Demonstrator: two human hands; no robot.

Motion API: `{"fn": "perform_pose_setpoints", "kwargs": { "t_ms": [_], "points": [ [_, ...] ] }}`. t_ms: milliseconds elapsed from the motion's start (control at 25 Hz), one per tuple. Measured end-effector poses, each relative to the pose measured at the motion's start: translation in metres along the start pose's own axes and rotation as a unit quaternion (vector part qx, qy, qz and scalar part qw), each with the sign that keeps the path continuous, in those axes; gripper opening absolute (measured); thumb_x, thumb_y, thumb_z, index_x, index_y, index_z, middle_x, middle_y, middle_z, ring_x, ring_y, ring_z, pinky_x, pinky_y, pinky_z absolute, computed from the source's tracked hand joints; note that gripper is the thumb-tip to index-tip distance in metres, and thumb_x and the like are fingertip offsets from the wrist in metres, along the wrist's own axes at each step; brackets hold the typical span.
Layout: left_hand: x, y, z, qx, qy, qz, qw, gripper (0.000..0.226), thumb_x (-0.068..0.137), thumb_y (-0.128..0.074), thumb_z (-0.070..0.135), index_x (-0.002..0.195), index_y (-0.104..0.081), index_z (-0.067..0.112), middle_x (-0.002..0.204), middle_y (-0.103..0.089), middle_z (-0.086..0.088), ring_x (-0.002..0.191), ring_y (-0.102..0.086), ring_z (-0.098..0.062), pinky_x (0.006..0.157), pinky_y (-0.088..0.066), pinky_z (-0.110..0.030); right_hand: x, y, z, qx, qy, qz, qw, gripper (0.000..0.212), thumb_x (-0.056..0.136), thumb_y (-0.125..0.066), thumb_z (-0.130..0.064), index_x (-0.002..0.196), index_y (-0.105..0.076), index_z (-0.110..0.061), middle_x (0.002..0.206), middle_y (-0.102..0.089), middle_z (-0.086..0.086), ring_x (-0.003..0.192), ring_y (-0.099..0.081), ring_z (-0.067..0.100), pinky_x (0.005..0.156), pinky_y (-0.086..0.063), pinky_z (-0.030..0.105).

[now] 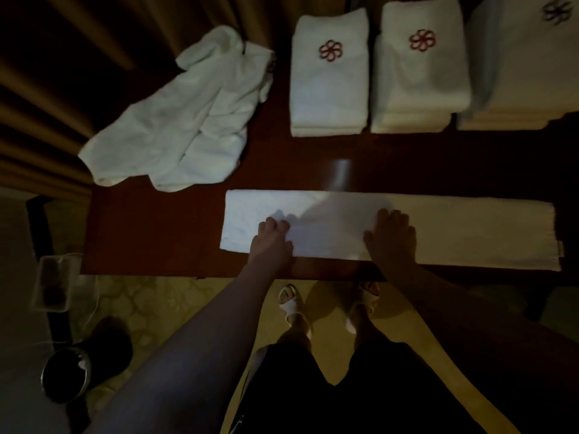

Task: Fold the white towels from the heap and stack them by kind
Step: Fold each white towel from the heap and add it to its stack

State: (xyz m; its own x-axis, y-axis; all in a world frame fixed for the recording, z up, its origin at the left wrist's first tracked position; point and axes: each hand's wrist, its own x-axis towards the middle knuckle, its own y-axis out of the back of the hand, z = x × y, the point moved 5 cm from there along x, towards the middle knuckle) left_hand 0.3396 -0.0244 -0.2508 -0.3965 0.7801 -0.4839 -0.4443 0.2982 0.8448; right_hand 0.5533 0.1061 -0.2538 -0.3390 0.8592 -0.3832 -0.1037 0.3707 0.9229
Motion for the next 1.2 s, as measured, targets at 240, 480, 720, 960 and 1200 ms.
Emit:
{"fn": "perform_pose_setpoints", "kwargs": {
  "t_ms": [240, 480, 720, 960, 1200],
  "points": [
    [0.005, 0.016, -0.080, -0.008, 0.100, 0.073, 0.992, 0.038, 0.094, -0.052, 0.035, 0.123, -0.052, 0.011, 0.125, -0.049, -0.014, 0.117, -0.042, -0.030, 0.091, -0.043, -0.041, -0.023, -0.011, -0.115, 0.046, 0.126, -0.014, 0.991, 0.060, 0.092, -0.052, -0.032, 0.145, -0.032, -0.014, 0.147, -0.030, 0.017, 0.133, -0.029, 0.035, 0.101, -0.035, 0.046],
    [0.012, 0.031, -0.141, -0.144, 0.237, 0.101, 0.956, 0.073, 0.077, -0.075, 0.043, 0.132, -0.040, 0.010, 0.133, -0.041, -0.014, 0.126, -0.037, -0.033, 0.100, -0.037, -0.045, -0.028, -0.011, -0.165, 0.338, -0.043, 0.051, 0.939, 0.040, 0.095, -0.049, -0.023, 0.130, -0.051, -0.002, 0.128, -0.055, 0.017, 0.117, -0.050, 0.030, 0.097, -0.040, 0.035],
    [0.018, 0.024, -0.152, -0.263, 0.283, 0.057, 0.921, 0.063, 0.077, -0.073, 0.044, 0.124, -0.052, 0.008, 0.125, -0.058, -0.014, 0.117, -0.052, -0.034, 0.096, -0.044, -0.042, -0.022, -0.013, -0.184, 0.352, -0.148, 0.037, 0.923, 0.038, 0.092, -0.053, -0.021, 0.124, -0.056, 0.000, 0.118, -0.057, 0.020, 0.113, -0.051, 0.034, 0.092, -0.040, 0.033],
    [0.008, 0.031, -0.153, -0.523, 0.239, 0.039, 0.817, 0.036, 0.084, -0.070, 0.014, 0.115, -0.056, 0.001, 0.114, -0.062, -0.015, 0.089, -0.058, -0.023, 0.072, -0.044, -0.031, -0.014, -0.020, -0.183, 0.280, -0.114, -0.095, 0.948, 0.056, 0.092, -0.055, -0.030, 0.143, -0.035, -0.015, 0.132, -0.042, 0.023, 0.121, -0.041, 0.039, 0.099, -0.038, 0.039],
    [-0.003, 0.068, -0.126, -0.611, 0.136, 0.022, 0.779, 0.044, 0.081, -0.069, 0.002, 0.122, -0.056, 0.012, 0.110, -0.065, -0.008, 0.089, -0.063, -0.019, 0.070, -0.052, -0.029, -0.015, 0.010, -0.181, 0.495, -0.161, -0.106, 0.847, 0.038, 0.091, -0.061, -0.027, 0.124, -0.056, -0.009, 0.117, -0.059, 0.014, 0.101, -0.060, 0.031, 0.085, -0.051, 0.039]
  ]
}}
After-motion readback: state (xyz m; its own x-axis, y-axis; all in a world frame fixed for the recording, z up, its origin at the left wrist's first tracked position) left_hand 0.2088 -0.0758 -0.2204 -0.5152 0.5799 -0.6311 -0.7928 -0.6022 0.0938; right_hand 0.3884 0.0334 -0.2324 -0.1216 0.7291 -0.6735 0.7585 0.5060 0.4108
